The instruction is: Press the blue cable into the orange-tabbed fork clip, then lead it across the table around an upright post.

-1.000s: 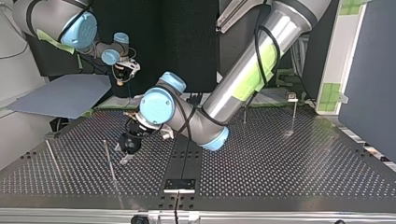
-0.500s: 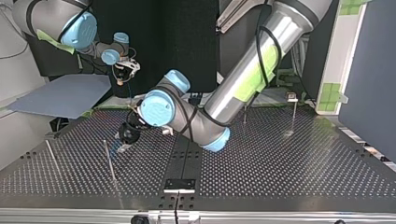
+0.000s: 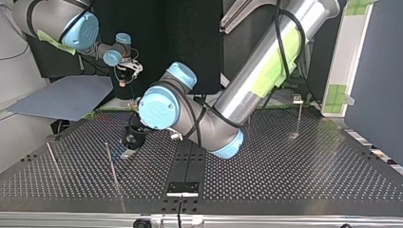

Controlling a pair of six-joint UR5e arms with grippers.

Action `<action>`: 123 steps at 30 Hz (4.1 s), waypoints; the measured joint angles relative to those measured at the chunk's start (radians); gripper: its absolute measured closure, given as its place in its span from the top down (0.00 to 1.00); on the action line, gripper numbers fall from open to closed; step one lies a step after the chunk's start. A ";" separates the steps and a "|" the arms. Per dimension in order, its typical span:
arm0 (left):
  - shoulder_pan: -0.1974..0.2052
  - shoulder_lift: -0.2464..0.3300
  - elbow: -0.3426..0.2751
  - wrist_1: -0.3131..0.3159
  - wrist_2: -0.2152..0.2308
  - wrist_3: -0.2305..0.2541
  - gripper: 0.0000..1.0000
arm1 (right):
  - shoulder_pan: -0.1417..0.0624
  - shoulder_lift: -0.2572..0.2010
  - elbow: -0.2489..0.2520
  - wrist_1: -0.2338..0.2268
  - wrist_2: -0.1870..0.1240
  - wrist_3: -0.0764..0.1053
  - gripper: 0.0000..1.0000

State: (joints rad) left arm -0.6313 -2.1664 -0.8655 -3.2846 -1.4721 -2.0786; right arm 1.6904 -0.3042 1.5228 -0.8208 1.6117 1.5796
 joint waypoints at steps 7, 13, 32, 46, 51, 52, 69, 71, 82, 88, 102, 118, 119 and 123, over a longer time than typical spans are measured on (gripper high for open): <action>-0.049 0.008 0.000 -0.065 -0.065 0.065 0.98 | 0.000 0.000 -0.003 0.001 -0.002 -0.001 0.00; -0.085 0.008 0.000 -0.121 -0.121 0.121 0.98 | 0.001 0.000 -0.004 0.003 -0.003 -0.001 0.00; -0.109 0.008 0.000 -0.195 -0.278 0.278 0.98 | 0.005 0.000 -0.007 0.005 -0.004 -0.002 0.00; -0.127 0.008 0.000 -0.085 -0.399 0.317 0.98 | 0.005 0.000 -0.008 0.008 -0.004 -0.002 0.00; -0.129 0.008 0.001 -0.076 -0.418 0.305 0.98 | 0.005 0.000 -0.009 0.008 -0.004 -0.002 0.00; -0.129 0.008 0.001 -0.076 -0.423 0.300 0.98 | 0.005 0.001 -0.009 0.008 -0.004 -0.002 0.00; -0.134 0.009 0.000 -0.090 -0.542 0.283 0.98 | 0.007 0.000 -0.009 0.008 -0.005 -0.002 0.00; -0.134 0.009 0.000 -0.090 -0.544 0.284 0.98 | 0.007 0.000 -0.009 0.009 -0.005 -0.002 0.00; -0.145 0.009 0.000 -0.042 -0.479 0.239 0.98 | 0.008 0.000 -0.009 0.011 -0.005 -0.004 0.00; -0.153 0.008 0.000 0.007 -0.430 0.190 0.98 | 0.008 0.000 -0.009 0.012 -0.005 -0.004 0.00; -0.179 -0.005 0.000 0.125 -0.428 0.071 0.98 | 0.008 0.000 -0.009 0.012 -0.006 -0.004 0.00; -0.230 -0.085 0.000 0.127 -0.574 -0.077 0.98 | 0.007 0.000 -0.009 0.012 -0.007 -0.004 0.00; -0.231 -0.086 0.000 0.127 -0.583 -0.085 0.98 | 0.007 0.000 -0.009 0.013 -0.007 -0.004 0.00; -0.235 -0.090 0.001 0.128 -0.616 -0.119 0.98 | 0.008 0.000 -0.009 0.013 -0.007 -0.004 0.00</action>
State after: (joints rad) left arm -0.8660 -2.2568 -0.8650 -3.1562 -2.0885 -2.1974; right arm 1.6984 -0.3039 1.5137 -0.8082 1.6047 1.5757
